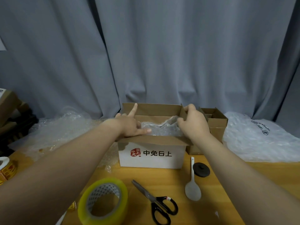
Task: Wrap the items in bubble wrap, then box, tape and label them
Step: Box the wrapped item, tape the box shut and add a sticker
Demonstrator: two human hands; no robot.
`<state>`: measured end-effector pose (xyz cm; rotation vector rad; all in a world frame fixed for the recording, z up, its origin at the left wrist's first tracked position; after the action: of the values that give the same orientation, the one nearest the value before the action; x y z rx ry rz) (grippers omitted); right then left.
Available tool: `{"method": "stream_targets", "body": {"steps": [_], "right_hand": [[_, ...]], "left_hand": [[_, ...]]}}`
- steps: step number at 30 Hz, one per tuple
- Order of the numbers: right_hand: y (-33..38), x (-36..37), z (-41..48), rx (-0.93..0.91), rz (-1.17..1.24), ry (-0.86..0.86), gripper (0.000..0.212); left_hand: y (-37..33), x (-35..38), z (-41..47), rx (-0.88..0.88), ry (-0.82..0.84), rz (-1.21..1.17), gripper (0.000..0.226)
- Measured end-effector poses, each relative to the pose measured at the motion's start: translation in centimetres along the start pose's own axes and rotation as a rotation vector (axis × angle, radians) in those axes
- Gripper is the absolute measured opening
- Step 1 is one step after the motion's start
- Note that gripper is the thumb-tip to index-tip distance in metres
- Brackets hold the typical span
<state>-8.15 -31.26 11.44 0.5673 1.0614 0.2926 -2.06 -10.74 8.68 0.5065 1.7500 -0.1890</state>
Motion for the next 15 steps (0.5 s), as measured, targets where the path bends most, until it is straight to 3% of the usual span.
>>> {"method": "stream_targets", "body": {"steps": [8, 11, 13, 15], "right_hand": [[-1.0, -0.4, -1.1, -0.012, 0.250, -0.140, 0.015], [0.5, 2.6, -1.2, -0.133, 0.139, 0.191, 0.021], [1.2, 4.4, -1.8, -0.177, -0.088, 0.416, 0.053], [1.8, 4.8, -1.8, -0.209, -0.275, 0.500, 0.076]], "left_hand": [[0.5, 0.6, 1.1, -0.030, 0.115, -0.094, 0.072], [0.5, 0.8, 1.2, -0.025, 0.105, -0.109, 0.074], [0.2, 0.7, 0.8, -0.010, 0.089, -0.115, 0.086], [-0.4, 0.3, 0.0, 0.050, 0.044, -0.149, 0.093]]}}
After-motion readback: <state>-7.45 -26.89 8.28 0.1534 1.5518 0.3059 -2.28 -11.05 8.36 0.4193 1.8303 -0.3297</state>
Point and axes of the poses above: each hand's wrist, its own z-axis towards the middle knuckle, its own x-axis out of the palm, y = z × x, the point moved 7 cm from there along z, towards the middle knuckle, and after that the axes turned 2 degrees about y, right-handed, at the moved point
